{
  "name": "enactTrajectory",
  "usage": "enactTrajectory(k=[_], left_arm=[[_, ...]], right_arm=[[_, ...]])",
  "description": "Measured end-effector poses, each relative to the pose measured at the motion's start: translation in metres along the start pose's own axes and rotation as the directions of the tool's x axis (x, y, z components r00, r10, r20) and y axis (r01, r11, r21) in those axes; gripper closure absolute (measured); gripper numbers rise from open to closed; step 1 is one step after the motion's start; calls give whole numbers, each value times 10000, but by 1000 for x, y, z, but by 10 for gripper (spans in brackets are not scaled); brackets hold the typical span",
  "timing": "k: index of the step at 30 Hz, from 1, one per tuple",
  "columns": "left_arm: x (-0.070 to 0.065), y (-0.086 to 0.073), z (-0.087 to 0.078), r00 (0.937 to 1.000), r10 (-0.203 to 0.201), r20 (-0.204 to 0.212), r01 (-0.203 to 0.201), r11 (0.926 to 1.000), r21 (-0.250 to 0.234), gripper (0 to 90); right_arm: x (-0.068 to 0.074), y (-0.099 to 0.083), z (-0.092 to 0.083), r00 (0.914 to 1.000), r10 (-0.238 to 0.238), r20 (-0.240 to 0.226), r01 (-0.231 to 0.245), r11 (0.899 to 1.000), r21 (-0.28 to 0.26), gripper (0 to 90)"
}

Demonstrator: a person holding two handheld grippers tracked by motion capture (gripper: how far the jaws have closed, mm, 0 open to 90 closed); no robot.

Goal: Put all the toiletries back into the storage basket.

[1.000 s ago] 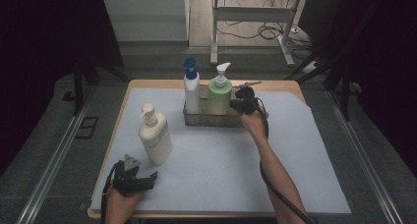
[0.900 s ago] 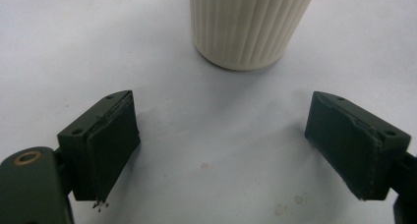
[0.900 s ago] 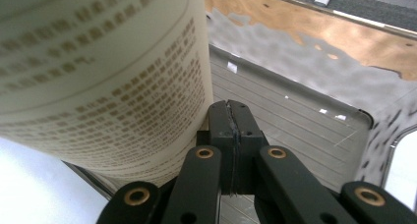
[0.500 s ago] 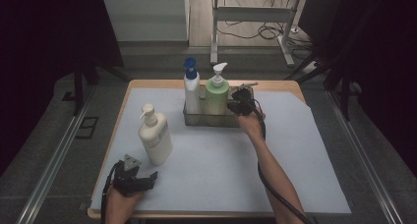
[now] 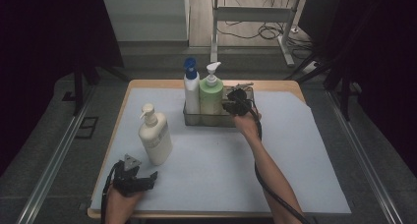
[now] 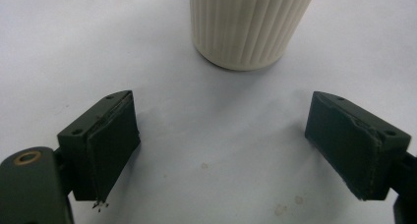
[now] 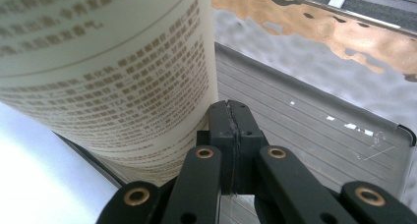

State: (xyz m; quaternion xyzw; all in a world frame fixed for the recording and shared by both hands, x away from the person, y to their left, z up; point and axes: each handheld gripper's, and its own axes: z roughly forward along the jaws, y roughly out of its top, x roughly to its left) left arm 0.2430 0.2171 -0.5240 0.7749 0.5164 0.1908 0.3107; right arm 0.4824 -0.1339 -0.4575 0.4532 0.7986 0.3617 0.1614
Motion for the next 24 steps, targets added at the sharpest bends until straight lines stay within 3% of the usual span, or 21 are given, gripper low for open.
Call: enactTrajectory(k=[15,20,24], left_arm=[[0,0,0,10000,2,-6,-2,10000,-3,122],[0,0,0,10000,1,-6,-1,10000,-6,122],[0,0,0,10000,2,-8,-2,10000,-13,122]], right_arm=[[3,-2,3,9999,23,137,-24,9999,109,895],[2,-2,1,9992,-120,383,115,9998,135,819],[-2,-4,-2,9997,-51,256,50,10000,19,769]])
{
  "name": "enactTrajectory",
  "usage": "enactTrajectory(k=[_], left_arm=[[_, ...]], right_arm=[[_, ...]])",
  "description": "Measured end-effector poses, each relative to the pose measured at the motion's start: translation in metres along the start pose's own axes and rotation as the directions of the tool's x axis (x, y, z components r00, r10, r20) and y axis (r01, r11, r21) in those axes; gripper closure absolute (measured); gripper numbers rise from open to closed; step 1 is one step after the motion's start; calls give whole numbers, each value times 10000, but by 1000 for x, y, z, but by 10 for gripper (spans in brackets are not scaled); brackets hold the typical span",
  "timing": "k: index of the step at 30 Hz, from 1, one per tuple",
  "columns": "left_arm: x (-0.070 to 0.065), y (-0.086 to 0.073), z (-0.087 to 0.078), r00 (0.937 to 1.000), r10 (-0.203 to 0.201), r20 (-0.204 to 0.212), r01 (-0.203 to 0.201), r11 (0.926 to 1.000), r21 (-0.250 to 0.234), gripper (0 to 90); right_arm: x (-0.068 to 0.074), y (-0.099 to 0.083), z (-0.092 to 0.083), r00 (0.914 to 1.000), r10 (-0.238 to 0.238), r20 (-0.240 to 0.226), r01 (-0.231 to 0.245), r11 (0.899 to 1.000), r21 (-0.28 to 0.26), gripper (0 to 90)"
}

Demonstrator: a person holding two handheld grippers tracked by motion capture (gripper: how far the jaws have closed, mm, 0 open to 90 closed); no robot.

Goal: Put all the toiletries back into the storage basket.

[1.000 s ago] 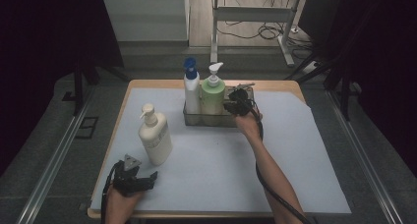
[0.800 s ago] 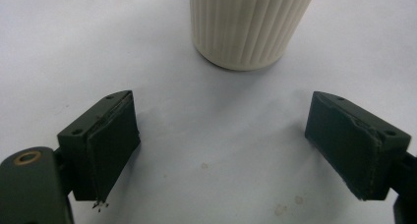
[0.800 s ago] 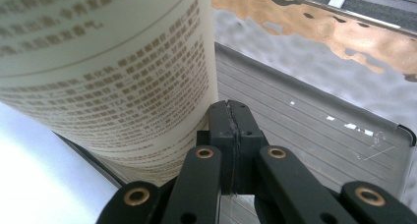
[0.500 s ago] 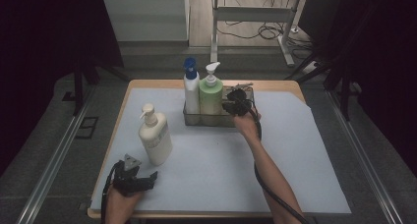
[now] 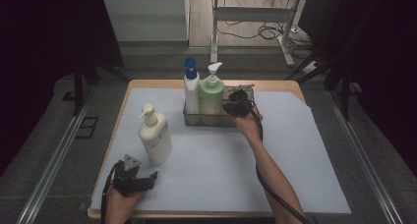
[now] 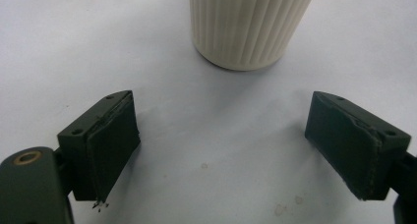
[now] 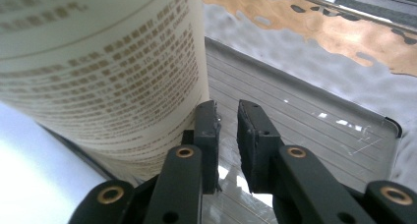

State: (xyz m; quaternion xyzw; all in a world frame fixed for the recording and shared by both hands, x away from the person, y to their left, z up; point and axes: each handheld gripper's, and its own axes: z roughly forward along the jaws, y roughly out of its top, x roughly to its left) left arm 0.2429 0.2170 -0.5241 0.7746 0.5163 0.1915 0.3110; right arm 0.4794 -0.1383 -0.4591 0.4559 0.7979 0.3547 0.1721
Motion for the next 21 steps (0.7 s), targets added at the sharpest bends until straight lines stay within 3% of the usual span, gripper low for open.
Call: enactTrajectory(k=[7,21], left_arm=[[0,0,0,10000,-1,2,1,10000,-8,122],[0,0,0,10000,3,0,-3,10000,-18,122]], right_arm=[[0,1,-9,9994,-294,173,296,9995,-122,649],[5,-2,-37,9961,-863,-198,851,9948,-555,391]])
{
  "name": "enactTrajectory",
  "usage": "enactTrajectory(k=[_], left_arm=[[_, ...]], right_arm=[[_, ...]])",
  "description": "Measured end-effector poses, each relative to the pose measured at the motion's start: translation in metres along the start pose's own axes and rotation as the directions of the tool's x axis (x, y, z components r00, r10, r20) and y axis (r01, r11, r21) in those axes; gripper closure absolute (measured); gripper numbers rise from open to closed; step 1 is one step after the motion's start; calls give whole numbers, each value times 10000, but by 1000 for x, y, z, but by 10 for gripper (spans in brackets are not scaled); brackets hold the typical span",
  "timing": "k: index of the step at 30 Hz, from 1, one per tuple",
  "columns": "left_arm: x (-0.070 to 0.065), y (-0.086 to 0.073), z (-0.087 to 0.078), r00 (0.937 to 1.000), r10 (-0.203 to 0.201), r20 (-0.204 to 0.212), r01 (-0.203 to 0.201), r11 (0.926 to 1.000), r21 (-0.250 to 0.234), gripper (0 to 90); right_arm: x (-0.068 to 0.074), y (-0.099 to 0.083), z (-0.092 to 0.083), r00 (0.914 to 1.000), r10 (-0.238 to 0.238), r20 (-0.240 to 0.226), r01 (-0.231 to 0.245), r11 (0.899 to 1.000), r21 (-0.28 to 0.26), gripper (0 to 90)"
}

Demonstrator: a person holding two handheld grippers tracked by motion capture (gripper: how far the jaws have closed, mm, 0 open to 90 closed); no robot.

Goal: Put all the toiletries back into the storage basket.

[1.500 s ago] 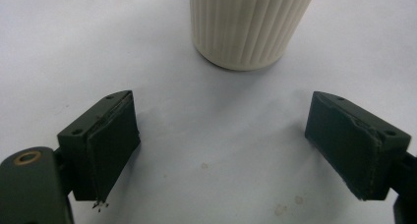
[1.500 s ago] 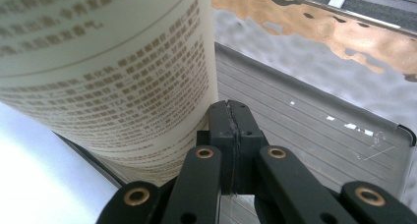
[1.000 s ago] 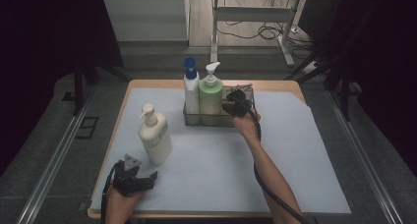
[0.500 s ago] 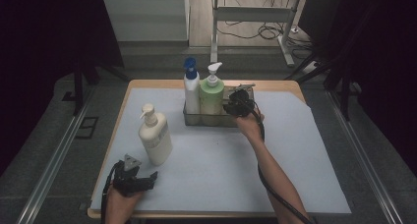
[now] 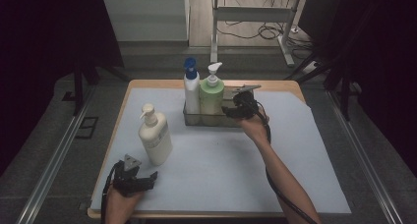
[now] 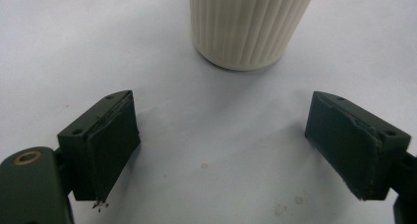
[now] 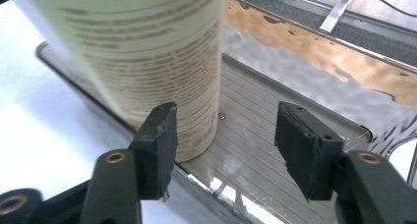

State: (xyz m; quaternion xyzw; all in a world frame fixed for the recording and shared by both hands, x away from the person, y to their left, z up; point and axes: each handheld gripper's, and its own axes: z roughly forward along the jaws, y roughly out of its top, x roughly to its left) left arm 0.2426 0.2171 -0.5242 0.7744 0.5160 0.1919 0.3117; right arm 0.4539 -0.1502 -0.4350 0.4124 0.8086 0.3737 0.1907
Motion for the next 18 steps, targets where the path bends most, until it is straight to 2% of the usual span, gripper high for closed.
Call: enactTrajectory(k=[8,18], left_arm=[[0,0,0,10000,-9,9,9,10000,-6,122],[0,0,0,10000,-7,8,7,10000,-3,123]], right_arm=[[8,-3,-15,9984,-476,-304,476,9989,15,286],[14,-14,-37,9934,-853,-763,857,9963,24,205]])
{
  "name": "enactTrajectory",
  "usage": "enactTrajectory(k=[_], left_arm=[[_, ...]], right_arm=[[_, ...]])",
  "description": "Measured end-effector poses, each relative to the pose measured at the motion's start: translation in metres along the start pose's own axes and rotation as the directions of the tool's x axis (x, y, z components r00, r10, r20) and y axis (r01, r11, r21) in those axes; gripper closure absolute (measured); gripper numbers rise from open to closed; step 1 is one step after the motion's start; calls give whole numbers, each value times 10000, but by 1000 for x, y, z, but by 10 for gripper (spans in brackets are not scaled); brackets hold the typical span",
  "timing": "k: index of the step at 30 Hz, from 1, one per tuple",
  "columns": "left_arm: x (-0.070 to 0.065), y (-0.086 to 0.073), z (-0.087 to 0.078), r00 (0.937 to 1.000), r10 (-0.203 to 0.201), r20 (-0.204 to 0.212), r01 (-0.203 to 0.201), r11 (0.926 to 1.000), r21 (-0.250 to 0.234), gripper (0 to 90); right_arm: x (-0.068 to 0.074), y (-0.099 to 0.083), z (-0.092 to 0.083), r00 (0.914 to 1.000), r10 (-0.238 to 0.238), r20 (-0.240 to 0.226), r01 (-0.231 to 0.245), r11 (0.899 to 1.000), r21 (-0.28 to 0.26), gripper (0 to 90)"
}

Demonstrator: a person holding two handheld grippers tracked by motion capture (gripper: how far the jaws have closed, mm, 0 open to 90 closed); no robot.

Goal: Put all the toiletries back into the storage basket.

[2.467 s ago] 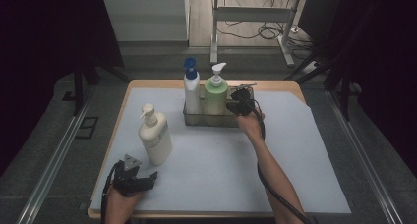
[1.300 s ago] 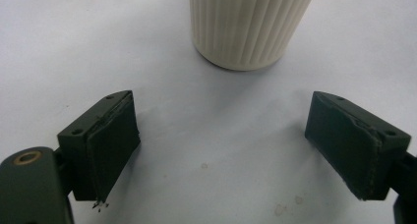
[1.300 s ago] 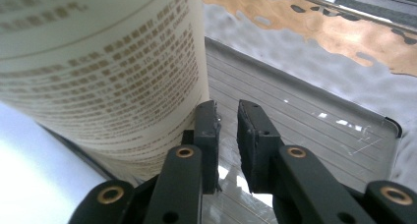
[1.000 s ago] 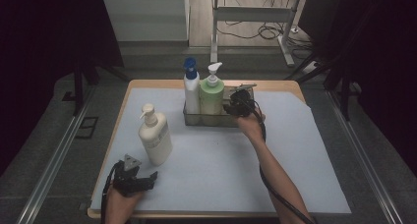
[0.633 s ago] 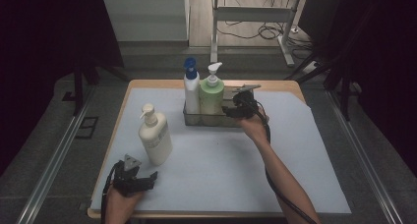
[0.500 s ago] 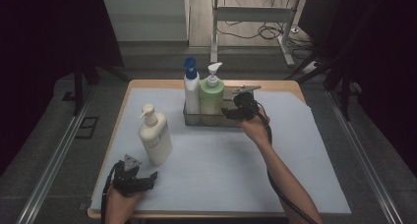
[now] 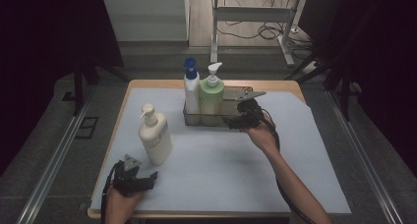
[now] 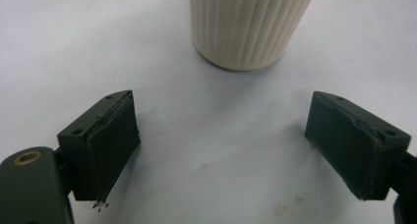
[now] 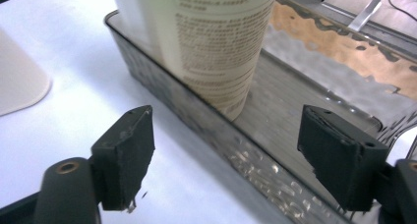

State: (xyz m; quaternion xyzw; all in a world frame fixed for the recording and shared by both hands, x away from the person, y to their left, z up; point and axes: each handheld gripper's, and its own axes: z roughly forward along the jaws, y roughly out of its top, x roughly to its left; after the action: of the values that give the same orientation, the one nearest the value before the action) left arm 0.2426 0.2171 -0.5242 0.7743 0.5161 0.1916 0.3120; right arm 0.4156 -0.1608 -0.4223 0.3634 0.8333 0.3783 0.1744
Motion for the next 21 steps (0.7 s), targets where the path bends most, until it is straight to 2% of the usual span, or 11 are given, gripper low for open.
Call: enactTrajectory(k=[16,21], left_arm=[[0,0,0,10000,10,-10,-10,10000,3,122],[0,0,0,10000,7,-2,-7,10000,5,123]], right_arm=[[7,-30,-35,9981,-491,-359,495,9987,107,116],[7,-42,-46,9975,-635,-324,643,9976,251,41]])
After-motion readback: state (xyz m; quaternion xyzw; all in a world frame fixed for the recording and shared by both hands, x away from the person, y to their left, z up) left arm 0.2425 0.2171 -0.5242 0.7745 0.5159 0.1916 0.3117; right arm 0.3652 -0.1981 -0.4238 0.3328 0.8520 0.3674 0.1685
